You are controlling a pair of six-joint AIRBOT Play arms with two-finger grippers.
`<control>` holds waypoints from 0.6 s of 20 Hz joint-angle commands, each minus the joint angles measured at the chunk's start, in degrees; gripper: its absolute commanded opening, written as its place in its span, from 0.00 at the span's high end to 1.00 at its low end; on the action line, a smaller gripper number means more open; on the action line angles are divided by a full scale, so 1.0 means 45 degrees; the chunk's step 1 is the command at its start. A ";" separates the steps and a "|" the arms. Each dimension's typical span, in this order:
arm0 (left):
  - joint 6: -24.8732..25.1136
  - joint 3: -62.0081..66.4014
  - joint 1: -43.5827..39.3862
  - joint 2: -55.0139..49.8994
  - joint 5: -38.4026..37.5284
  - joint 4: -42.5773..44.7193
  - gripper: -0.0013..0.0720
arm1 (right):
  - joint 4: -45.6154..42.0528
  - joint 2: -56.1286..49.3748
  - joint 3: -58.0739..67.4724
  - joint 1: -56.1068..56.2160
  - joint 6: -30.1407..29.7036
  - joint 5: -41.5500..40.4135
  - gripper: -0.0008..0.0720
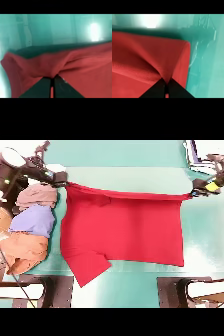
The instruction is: Fold the shirts.
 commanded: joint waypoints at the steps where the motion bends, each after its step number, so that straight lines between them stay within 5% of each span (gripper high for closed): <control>1: 0.0471 -0.0219 0.0015 -0.1287 0.3269 -0.0593 0.95 | 0.0957 -0.1851 0.1132 0.0078 -0.0223 -0.1345 0.96; 4: 0.0491 0.0117 0.0044 -0.1277 0.3764 -0.0398 0.95 | 0.1088 -0.2254 0.2385 0.0189 -0.0219 -0.1564 0.96; 12: 0.0714 0.1015 0.0787 -0.0831 -0.1817 0.0301 0.95 | -0.0340 -0.1875 0.2725 0.0685 -0.0165 0.0865 0.97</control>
